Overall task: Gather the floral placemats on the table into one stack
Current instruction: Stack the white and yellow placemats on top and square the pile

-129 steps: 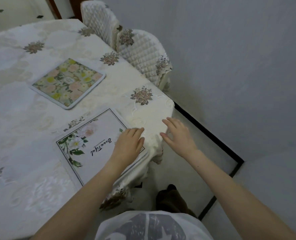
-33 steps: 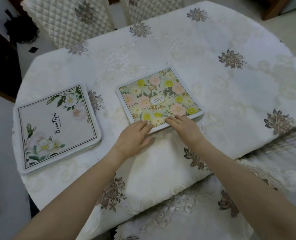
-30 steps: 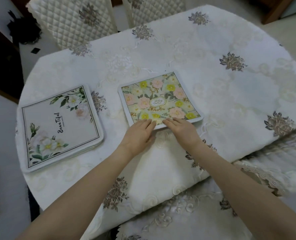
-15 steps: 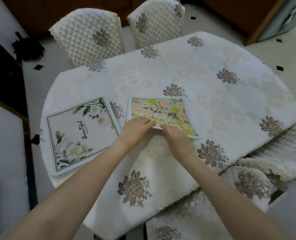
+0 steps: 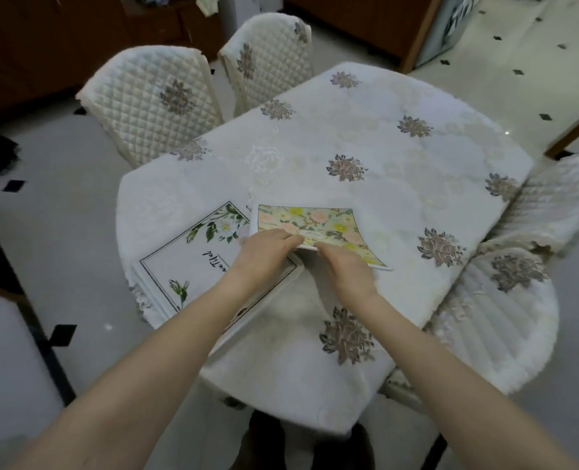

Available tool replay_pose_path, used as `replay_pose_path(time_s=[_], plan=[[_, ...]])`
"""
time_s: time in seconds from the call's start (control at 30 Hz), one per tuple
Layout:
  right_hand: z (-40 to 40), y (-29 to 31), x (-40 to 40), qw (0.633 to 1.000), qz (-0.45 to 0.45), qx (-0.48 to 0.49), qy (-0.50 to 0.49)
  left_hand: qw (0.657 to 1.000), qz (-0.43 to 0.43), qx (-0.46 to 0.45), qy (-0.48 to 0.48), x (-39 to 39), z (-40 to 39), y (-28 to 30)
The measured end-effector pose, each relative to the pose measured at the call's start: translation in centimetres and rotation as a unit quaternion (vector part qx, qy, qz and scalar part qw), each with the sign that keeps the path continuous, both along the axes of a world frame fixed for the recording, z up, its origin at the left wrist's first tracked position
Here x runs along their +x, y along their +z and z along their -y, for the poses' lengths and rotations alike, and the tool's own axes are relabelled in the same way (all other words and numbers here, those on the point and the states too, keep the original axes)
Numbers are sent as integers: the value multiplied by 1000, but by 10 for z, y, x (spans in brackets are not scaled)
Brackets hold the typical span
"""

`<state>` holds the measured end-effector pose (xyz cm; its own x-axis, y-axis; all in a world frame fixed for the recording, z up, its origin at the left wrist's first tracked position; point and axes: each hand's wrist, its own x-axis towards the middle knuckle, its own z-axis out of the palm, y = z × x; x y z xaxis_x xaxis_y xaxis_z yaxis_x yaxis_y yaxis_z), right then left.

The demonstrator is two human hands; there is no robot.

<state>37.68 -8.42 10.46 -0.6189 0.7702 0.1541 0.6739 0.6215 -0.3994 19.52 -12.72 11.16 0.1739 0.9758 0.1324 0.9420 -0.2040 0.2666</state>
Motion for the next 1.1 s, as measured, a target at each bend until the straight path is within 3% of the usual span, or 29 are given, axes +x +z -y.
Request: replay_pose_path(time_s=[0.27,0.67,1.1], plan=[[46,-1,-31,997,74,-25,3,999,-4,-34,16,-32,49,-4],[72,-6,-31,997,58,-48,-8,999,-16,-30,24,-59,75,0],[97,-26,-143,992,54,-22,-115,985,-3,-47,-165,-206,33,-18]])
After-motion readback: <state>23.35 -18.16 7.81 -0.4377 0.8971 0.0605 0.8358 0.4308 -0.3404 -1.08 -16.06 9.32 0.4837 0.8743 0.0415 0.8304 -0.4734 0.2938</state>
